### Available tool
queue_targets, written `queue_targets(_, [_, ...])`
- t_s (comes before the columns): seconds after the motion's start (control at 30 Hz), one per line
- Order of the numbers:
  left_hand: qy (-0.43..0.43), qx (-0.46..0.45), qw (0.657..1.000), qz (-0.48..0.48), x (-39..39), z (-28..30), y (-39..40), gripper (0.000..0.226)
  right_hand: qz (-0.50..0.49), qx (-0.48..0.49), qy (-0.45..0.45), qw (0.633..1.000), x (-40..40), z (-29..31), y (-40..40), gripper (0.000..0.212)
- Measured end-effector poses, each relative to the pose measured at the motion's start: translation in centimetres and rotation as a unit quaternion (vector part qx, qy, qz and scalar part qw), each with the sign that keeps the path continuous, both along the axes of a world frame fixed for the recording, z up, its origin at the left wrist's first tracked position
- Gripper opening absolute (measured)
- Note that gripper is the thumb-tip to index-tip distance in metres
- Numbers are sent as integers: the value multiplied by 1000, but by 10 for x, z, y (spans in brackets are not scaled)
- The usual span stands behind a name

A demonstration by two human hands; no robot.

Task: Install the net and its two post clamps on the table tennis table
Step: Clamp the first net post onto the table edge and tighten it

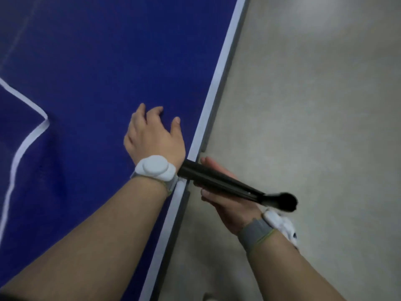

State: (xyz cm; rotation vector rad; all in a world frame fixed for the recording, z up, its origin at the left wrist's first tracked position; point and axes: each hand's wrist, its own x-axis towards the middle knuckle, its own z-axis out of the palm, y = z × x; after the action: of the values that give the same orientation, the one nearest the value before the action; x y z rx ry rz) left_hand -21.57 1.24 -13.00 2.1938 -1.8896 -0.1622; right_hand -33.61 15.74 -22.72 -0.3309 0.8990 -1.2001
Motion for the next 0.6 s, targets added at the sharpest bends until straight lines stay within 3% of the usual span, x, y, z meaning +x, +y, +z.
queue_targets(0.1, [31,-17,999,-40,5,-3,1,49,-55,-6,90,994,8,5,-2,56])
queue_targets(0.2, [56,-35,985,-158,23,-5,4,43,-79,16,123,989,14,6,-5,67])
queue_targets(0.33, [76,-10,929,-361,62,6,25,41,-56,-44,139,988,-2,4,-14,25])
queue_targets(0.37, [84,-12,920,-383,73,4,34,41,-48,-70,138,987,-4,-2,-15,24])
queue_targets(0.5, [77,-26,921,-381,94,1,62,41,-42,-114,155,980,-13,-7,-22,26])
queue_targets(0.6, [58,-47,921,-383,95,-3,68,42,-48,-147,158,975,-16,-16,-32,40])
